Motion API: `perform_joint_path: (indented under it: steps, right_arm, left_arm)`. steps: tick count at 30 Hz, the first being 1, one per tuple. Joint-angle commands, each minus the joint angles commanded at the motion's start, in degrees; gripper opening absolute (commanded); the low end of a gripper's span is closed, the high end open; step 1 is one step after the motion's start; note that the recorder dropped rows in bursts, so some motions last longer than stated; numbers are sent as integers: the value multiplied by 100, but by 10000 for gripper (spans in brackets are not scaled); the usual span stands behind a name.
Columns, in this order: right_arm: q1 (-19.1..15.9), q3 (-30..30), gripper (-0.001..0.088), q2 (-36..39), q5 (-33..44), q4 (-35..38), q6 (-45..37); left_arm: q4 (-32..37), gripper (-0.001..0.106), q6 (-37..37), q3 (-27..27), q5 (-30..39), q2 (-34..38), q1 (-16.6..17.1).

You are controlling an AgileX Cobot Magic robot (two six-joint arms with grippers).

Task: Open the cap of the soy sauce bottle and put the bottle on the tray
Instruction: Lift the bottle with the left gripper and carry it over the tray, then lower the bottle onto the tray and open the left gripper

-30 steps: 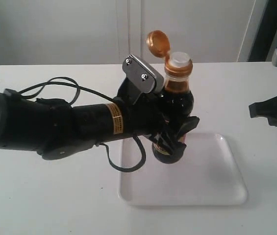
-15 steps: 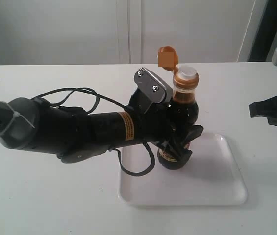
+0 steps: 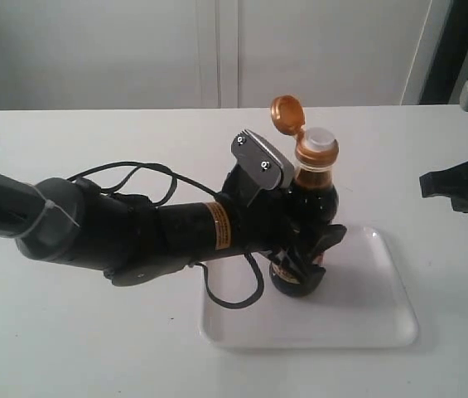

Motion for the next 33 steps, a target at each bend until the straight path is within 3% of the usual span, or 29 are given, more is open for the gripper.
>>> perform_joint_path:
  steps: [4,6,9,16,27,33]
  right_arm:
    - [0,0,0,0,0,0,0]
    - [0,0,0,0,0,0,0]
    - [0,0,0,0,0,0,0]
    - [0,0,0,0,0,0,0]
    - [0,0,0,0,0,42,0]
    - [0,0,0,0,0,42,0]
  left_arm:
    - [47,15,-57,0,53,50,0]
    - [89,107,-155,0,92,50,0]
    - [89,339,-154,0,37,50,0]
    - [-4,1044,-154,0,148,50,0]
    - [17,1051,-196,0,254,2,12]
    - [-5,1051,-308,0,905,-267,12]
